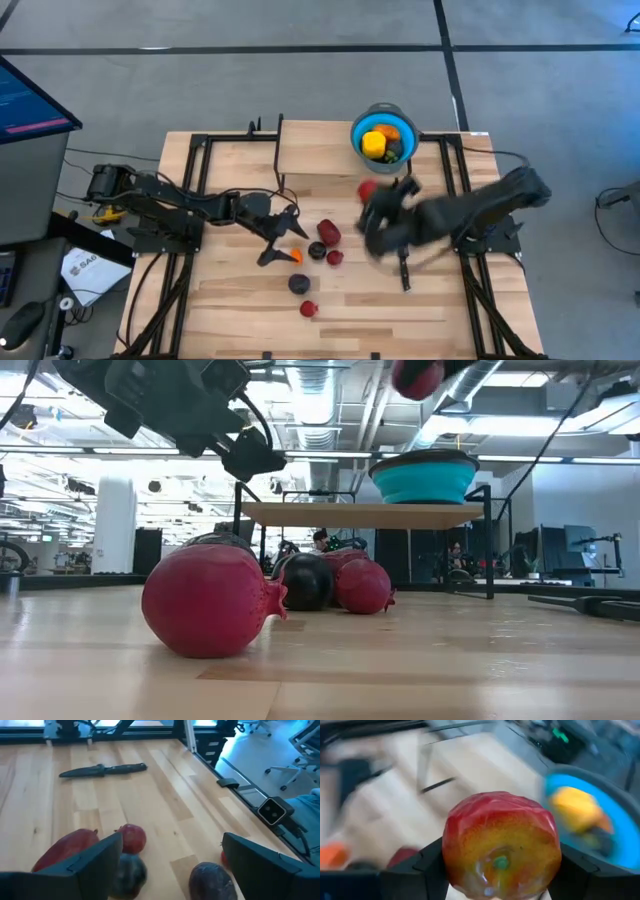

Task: Pick & Place Fruit
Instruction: Put the apple into the strainer bowl

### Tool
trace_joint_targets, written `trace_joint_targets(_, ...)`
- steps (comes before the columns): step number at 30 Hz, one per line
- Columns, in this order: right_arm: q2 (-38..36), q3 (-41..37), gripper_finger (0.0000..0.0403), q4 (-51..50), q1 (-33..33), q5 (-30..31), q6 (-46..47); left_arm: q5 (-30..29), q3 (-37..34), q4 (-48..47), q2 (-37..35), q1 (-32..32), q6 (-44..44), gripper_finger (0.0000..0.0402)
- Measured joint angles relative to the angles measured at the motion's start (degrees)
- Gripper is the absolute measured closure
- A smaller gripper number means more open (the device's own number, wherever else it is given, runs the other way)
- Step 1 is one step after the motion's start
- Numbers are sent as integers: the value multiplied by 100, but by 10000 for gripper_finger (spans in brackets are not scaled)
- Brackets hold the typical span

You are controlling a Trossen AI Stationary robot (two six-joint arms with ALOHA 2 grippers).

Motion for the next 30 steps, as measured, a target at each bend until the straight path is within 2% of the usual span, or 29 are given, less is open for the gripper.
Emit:
trace_joint_targets(3, -569, 4, 157, 11, -1134, -618, -78, -23, 0, 112, 0, -102, -1, 73)
trace_joint_targets(7, -913, 2, 157, 412, -2898, -1734, -946, -21, 0, 174, 2, -188, -1, 80)
trace_joint_targets(10, -879, 7, 157, 861, -3972, -2664, -1585, -20, 0, 200, 2, -218, -2, 83)
trace_joint_targets(13, -621, -4, 157, 1299, -4626, -3297, -2065, -19, 0, 203, 2, -217, -11, 86)
trace_joint_targets(17, -292, -4, 157, 1702, -5129, -3952, -2336, -16, 0, 214, 4, -217, -34, 88)
trace_joint_targets(25, 239, -4, 152, 1740, -5431, -4309, -2551, -12, 0, 240, 4, -217, -69, 88)
trace_joint_targets(30, 247, -4, 124, 1833, -5421, -4340, -2700, -8, -2, 242, 4, -217, -69, 88)
